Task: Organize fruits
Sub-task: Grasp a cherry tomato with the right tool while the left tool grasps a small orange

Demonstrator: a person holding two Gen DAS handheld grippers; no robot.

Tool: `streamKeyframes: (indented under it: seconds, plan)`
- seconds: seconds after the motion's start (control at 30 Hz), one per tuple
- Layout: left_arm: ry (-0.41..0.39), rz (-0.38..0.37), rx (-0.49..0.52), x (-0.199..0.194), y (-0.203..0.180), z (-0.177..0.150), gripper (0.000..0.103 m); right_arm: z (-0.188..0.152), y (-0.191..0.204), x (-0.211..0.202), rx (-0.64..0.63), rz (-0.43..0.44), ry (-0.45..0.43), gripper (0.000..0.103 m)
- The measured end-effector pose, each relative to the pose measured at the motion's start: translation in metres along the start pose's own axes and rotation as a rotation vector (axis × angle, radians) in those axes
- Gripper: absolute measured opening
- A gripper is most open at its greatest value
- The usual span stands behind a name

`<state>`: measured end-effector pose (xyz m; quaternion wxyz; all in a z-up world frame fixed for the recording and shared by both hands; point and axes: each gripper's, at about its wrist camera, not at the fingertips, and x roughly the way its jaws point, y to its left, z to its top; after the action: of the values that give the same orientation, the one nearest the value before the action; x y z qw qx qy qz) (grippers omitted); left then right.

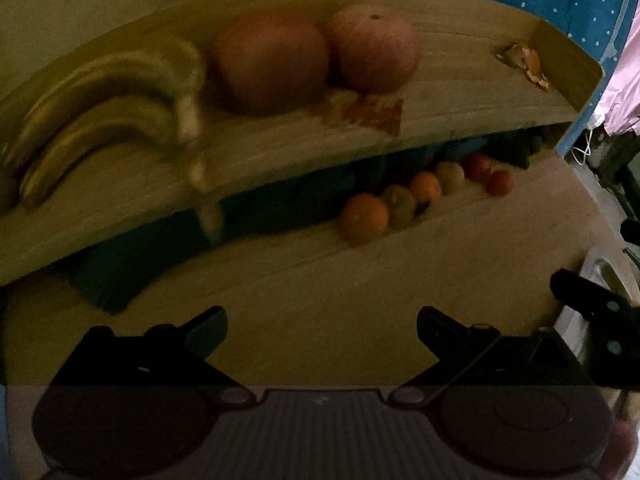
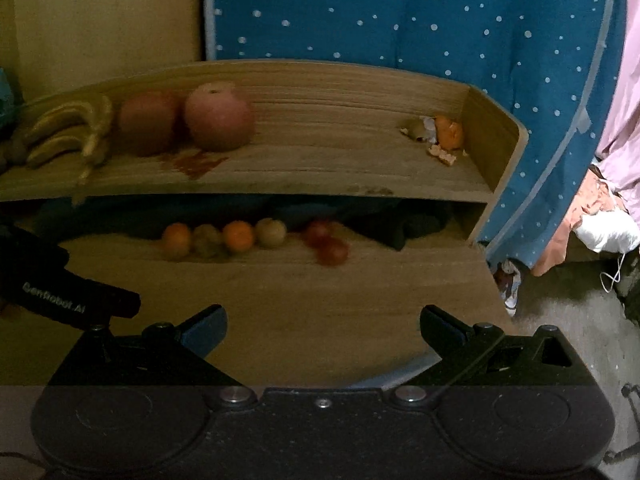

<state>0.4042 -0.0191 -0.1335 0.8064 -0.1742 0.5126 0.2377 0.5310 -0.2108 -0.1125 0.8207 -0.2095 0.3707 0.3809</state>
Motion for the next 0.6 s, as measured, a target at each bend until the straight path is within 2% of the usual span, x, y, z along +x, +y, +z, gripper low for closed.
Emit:
streamKeyframes:
  seconds: [0.17,0.37,0.53,0.6]
  plan:
    - [-0.027,0.031,0.019,0.01,-0.014,0.011,0.103,0.013,-0.01,0.027,-0.026,0.047,-0.009,0.102]
    - [-0.049,0.048,0.042,0.019,-0.025,0.018,0.102,0.023,-0.014,0.049,-0.043,0.1,-0.01,0.094]
    - [-0.07,0.036,0.049,0.025,-0.029,0.023,0.097,0.026,-0.019,0.066,-0.036,0.129,0.009,0.087]
    - [-0.075,0.026,0.047,0.025,-0.03,0.024,0.092,0.027,-0.021,0.072,-0.036,0.139,0.017,0.083]
